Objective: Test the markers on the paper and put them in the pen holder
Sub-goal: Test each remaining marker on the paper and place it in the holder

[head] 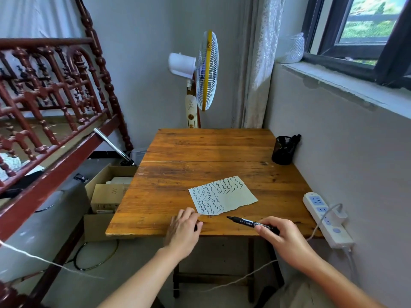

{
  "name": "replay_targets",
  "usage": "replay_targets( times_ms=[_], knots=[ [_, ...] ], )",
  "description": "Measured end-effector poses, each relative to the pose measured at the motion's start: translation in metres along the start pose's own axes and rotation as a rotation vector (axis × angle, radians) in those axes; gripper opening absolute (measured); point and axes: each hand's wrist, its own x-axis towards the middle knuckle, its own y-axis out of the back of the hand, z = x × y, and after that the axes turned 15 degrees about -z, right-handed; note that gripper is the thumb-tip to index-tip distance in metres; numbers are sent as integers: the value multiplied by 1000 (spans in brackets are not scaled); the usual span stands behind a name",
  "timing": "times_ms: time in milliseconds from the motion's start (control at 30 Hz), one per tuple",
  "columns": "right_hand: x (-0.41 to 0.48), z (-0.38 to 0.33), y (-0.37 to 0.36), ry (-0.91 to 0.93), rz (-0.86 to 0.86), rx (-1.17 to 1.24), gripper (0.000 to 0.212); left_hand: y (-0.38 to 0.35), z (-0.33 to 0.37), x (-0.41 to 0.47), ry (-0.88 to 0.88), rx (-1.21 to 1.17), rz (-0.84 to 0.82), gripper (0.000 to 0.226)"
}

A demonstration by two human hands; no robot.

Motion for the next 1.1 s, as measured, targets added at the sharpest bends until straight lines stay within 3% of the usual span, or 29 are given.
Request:
replay_targets(
  times_ms=[167,433,700,1100],
  knots=[
    [20,12,3,-71,52,43,17,-13,-10,13,-32,50,-32,40],
    [78,11,-12,-139,167,-71,30,-21,-39,14,-146,12,49,38],
    [101,-2,-30,-226,195,-332,32,-23,-38,14,-151,20,90,38],
    [98,-3,-25,-240,130,-459,32,-25,-37,15,-139,2,78,36]
  ],
)
